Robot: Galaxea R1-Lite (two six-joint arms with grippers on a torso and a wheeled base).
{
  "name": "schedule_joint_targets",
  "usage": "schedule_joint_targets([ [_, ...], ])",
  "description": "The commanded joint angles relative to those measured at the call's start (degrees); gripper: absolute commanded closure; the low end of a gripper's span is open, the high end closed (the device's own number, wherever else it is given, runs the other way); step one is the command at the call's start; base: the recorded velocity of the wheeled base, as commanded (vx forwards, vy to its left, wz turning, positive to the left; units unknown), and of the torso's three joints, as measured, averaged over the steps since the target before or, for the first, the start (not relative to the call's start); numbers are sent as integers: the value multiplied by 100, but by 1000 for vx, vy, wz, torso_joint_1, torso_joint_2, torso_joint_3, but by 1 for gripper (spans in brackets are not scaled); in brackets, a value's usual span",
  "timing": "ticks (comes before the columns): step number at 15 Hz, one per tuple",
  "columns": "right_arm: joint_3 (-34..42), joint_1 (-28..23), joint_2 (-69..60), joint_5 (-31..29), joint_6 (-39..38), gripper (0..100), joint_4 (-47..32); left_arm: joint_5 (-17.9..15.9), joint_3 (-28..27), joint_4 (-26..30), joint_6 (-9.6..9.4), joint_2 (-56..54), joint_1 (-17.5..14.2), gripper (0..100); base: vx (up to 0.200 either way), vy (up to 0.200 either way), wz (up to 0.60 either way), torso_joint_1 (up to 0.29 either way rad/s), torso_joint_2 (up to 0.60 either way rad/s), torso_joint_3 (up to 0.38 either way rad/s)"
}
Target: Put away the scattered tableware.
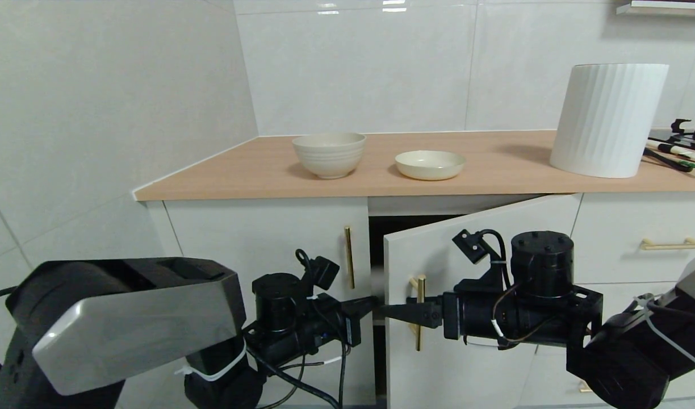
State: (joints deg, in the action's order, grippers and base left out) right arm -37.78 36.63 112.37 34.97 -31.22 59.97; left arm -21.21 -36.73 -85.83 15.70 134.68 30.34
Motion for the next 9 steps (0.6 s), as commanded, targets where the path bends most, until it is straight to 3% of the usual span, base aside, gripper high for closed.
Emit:
schedule_joint_targets([
  [1, 7, -7, 22, -17, 11, 0, -11, 29, -238, -21, -32, 172, 209, 100, 0, 0, 0, 0, 0, 0],
  [4, 25, -16, -5, -43, 11, 0, -11, 170, -361, -56, -41, 190, 534, 100, 0, 0, 0, 0, 0, 0],
  [9, 148, -130, 48, -166, 371, 0, -20, 293, -431, -109, -41, 137, 578, 100, 0, 0, 0, 0, 0, 0],
])
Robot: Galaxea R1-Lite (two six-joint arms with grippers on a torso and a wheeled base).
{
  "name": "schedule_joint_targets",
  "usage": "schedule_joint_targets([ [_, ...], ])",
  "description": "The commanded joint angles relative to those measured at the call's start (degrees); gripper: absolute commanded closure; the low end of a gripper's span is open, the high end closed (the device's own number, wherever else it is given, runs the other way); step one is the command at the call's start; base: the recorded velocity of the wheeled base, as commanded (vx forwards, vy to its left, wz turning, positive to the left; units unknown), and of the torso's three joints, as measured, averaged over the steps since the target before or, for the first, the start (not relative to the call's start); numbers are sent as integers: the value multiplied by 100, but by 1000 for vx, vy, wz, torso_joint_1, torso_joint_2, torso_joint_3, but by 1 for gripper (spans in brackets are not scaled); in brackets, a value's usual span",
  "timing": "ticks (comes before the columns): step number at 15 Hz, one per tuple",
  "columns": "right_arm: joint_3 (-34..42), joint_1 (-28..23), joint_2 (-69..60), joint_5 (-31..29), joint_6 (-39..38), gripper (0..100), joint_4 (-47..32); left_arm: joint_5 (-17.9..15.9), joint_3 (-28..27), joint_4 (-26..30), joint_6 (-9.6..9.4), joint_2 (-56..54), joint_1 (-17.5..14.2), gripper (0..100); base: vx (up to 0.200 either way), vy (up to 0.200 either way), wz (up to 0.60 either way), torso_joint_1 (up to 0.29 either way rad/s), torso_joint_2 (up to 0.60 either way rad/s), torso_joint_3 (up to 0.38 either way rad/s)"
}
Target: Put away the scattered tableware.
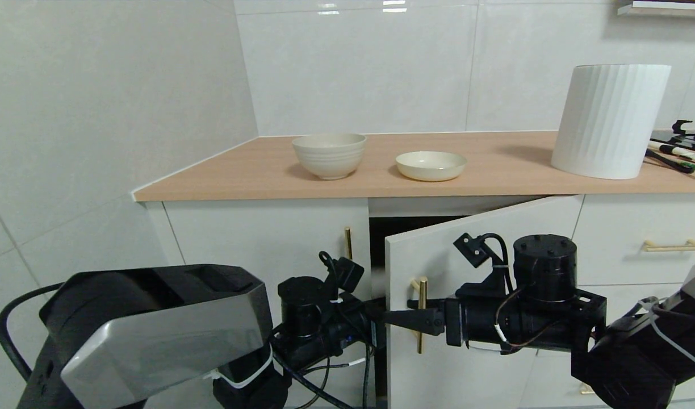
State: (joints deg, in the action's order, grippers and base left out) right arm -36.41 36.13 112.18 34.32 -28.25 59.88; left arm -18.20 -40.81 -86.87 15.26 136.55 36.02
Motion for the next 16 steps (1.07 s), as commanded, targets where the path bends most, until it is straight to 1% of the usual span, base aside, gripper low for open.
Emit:
schedule_joint_targets([
  [1, 3, -133, 129, -197, 223, 0, -11, -8, -32, -5, 3, -49, 19, 100, 0, 0, 0, 0, 0, 0],
  [2, 29, -221, 164, -294, 487, 0, -11, -8, -41, -5, 3, -49, 36, 100, 0, 0, 0, 0, 0, 0],
  [3, 29, -335, 155, -294, 557, 0, -11, -8, -58, -5, 3, -49, 54, 100, 0, 0, 0, 0, 0, 0],
  [8, 126, -924, -249, -285, 583, 0, -55, 10, -58, -5, 3, -49, 115, 100, 0, 0, 0, 0, 0, 0],
  [10, 319, -994, -565, -285, 583, 0, -73, 10, -58, -5, 12, -49, 115, 100, 0, 0, 0, 0, 0, 0],
  [11, 468, -968, -715, -294, 750, 0, -108, 10, -41, -5, 21, -58, 115, 100, 0, 0, 0, 0, 0, 0],
  [12, 917, -968, -1040, -329, 1216, 0, -319, 10, -41, -5, 29, -76, 115, 100, 0, 0, 0, 0, 0, 0],
  [13, 1093, -968, -1181, -479, 1427, 0, -486, 10, -32, -5, 38, -102, 124, 100, 0, 0, 0, 0, 0, 0],
  [14, 1251, -968, -1356, -777, 1594, 0, -618, 10, -32, 3, 38, -128, 124, 100, 0, 0, 0, 0, 0, 0],
  [15, 1479, -774, -1778, -1568, 1814, 0, -952, 36, -32, 3, 56, -172, 115, 100, 0, 0, 0, 0, 0, 0],
  [16, 1541, -599, -2068, -1964, 1814, 0, -1233, 89, -6, 30, 56, -243, 124, 100, 0, 0, 0, 0, 0, 0],
])
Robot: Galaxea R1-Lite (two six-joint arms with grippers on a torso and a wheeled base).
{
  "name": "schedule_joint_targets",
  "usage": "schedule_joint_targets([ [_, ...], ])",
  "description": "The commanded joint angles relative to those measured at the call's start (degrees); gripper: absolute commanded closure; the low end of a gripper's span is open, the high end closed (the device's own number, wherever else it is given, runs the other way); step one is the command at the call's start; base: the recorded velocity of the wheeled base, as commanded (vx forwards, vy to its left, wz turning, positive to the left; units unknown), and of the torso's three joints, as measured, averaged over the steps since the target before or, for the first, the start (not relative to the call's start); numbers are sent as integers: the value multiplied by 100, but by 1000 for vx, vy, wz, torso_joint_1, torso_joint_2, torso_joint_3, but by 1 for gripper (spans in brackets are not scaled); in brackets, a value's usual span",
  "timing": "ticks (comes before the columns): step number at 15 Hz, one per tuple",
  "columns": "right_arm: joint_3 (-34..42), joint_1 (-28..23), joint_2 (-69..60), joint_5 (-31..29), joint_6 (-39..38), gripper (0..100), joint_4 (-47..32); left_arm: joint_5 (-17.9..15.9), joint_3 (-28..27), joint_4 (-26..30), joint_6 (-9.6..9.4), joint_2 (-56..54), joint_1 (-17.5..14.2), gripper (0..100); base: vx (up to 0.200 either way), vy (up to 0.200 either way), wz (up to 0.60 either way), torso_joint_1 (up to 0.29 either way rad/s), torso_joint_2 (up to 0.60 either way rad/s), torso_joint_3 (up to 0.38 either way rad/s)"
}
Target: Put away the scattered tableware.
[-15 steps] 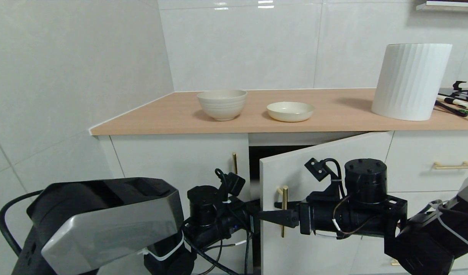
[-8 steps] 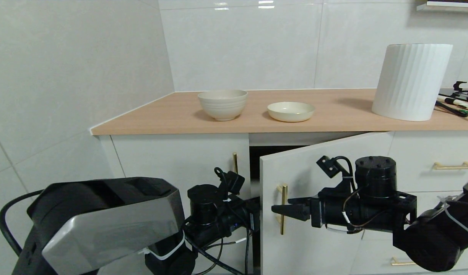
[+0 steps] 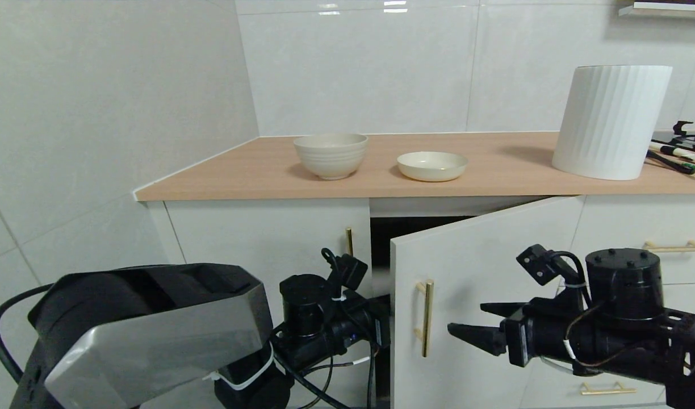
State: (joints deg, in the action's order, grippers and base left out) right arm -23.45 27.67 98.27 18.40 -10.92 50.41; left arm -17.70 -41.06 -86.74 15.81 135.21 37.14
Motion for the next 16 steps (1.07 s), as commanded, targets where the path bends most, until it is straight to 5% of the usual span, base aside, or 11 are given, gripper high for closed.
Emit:
schedule_joint_targets([
  [1, 306, 441, -994, -644, 82, 0, -637, 74, 19, 25, 1, -144, 12, 100, 0, 0, 0, 0, 0, 0],
  [5, 368, 810, -1741, -706, 38, 0, -1472, 188, 247, -10, 1, -293, 74, 100, 0, 0, 0, 0, 0, 0],
  [16, 368, 863, -1758, -715, 20, 0, -1508, 188, 406, 78, -8, -346, 249, 100, 0, 0, 0, 0, 0, 0],
])
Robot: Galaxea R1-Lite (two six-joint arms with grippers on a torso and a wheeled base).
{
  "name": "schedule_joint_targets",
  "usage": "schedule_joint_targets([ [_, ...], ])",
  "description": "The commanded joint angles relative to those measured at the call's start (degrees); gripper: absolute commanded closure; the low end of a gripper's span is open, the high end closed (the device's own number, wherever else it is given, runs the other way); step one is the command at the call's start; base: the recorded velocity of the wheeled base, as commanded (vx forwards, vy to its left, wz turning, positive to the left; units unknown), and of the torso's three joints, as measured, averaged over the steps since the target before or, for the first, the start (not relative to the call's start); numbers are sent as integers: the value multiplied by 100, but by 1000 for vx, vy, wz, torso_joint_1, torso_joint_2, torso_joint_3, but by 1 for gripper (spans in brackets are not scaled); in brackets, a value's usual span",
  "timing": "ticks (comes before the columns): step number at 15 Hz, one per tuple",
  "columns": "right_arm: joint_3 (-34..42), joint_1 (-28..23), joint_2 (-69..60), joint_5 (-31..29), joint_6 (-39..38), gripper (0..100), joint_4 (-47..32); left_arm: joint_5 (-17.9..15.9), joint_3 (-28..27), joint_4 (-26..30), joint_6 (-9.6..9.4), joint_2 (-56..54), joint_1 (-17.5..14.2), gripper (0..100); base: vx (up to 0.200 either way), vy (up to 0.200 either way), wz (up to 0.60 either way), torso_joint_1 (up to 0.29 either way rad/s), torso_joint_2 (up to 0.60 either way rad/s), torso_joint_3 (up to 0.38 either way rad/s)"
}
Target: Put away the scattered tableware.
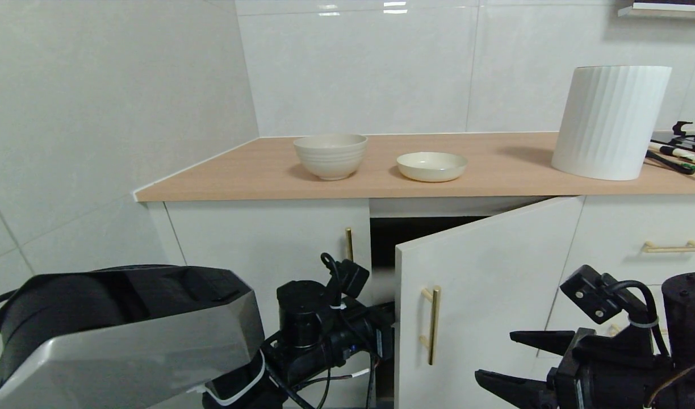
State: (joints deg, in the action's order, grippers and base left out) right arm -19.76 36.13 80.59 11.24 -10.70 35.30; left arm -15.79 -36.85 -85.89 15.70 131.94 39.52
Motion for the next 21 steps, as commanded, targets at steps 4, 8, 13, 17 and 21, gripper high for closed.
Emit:
schedule_joint_targets([
  [4, 7, 61, 9, 1, -2, 0, 3, -30, -129, 161, 3, 16, 56, 100, -200, 0, 0, 4, 4, 2],
  [8, 7, 69, 9, -8, -2, 0, 3, -47, -410, 345, 3, 86, 73, 100, -100, 0, 0, -1, -1, 4],
  [13, 16, 69, -61, -17, 7, 0, 3, -56, -1043, 1084, 12, 148, 82, 100, 0, 0, 0, 0, 0, 0],
  [17, 16, 69, -123, -25, 7, 0, 3, -56, -1421, 1690, 12, -54, 152, 100, -100, 0, 0, 2, 2, 4],
  [21, 16, 69, -167, -25, 7, 0, 3, -56, -1588, 1778, 12, -28, 187, 100, -100, 0, 0, 6, 2, -1],
])
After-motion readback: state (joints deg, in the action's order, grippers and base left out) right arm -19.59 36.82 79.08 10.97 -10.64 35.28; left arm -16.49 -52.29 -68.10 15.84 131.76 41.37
